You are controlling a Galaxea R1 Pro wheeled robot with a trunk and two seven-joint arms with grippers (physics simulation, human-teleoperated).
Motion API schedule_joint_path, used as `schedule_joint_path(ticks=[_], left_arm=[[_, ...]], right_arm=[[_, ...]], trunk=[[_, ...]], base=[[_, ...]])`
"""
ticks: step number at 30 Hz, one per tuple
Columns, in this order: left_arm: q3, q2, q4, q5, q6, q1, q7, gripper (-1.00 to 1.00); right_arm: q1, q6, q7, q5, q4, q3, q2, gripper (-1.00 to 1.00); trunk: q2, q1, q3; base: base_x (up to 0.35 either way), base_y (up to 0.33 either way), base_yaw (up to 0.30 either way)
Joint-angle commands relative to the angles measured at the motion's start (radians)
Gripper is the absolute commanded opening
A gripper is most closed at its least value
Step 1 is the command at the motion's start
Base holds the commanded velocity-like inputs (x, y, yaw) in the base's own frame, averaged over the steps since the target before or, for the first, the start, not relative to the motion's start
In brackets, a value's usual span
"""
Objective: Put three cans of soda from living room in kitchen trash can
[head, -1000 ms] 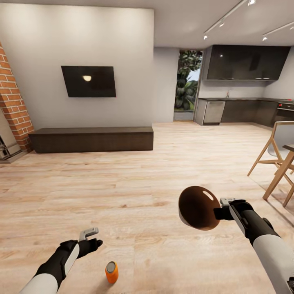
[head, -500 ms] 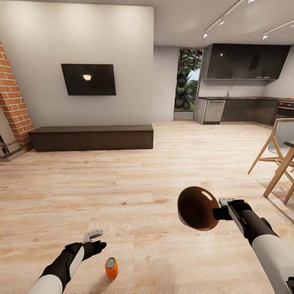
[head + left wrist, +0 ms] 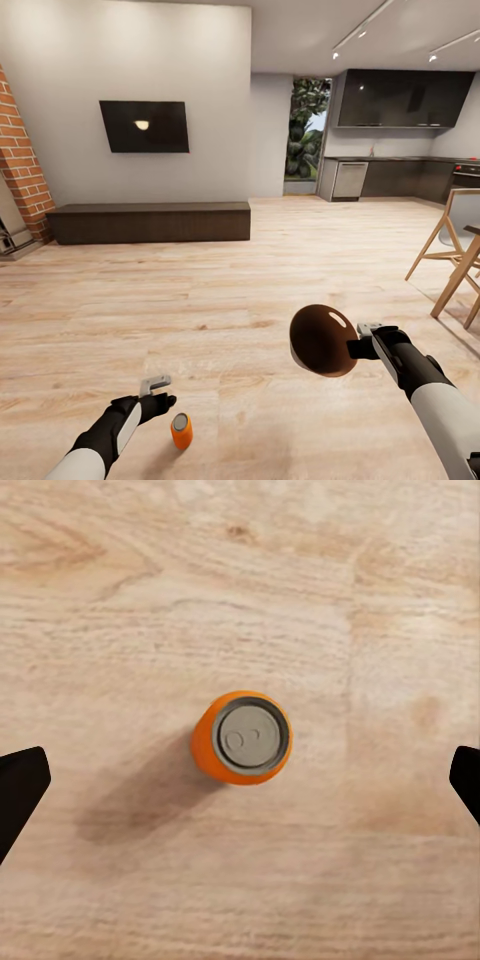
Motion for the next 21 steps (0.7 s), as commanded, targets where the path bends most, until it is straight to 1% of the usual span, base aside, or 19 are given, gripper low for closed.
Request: schedule_joint_path(ticks=[1,7,17,21], left_arm=[[-0.001,-0.004,0.0,0.0,-0.002,0.0,0.001,1.0],[-0.002,-0.01,0.0,0.0,-0.005,0.0,0.004,1.0],[-0.005,-0.011,0.0,0.0,-0.011,0.0,0.004,1.0],[-0.006,-0.012,0.0,-0.001,-0.012,0.0,0.005,1.0]], right_arm=[[-0.001,0.001,0.001,-0.011,-0.001,-0.001,0.0,-1.0],[-0.001,0.001,0.001,-0.011,-0.001,-0.001,0.0,-1.0],[-0.001,0.001,0.001,-0.011,-0.001,0.023,0.0,-1.0],[-0.001,0.001,0.001,-0.011,-0.001,0.026,0.0,-1.0]], trunk=[[-0.007,0.004,-0.003],[-0.049,0.027,-0.022],[-0.049,0.027,-0.022],[-0.049,0.027,-0.022]], base=[[0.0,0.0,0.0],[0.0,0.0,0.0],[0.004,0.0,0.0],[0.162,-0.01,0.0]])
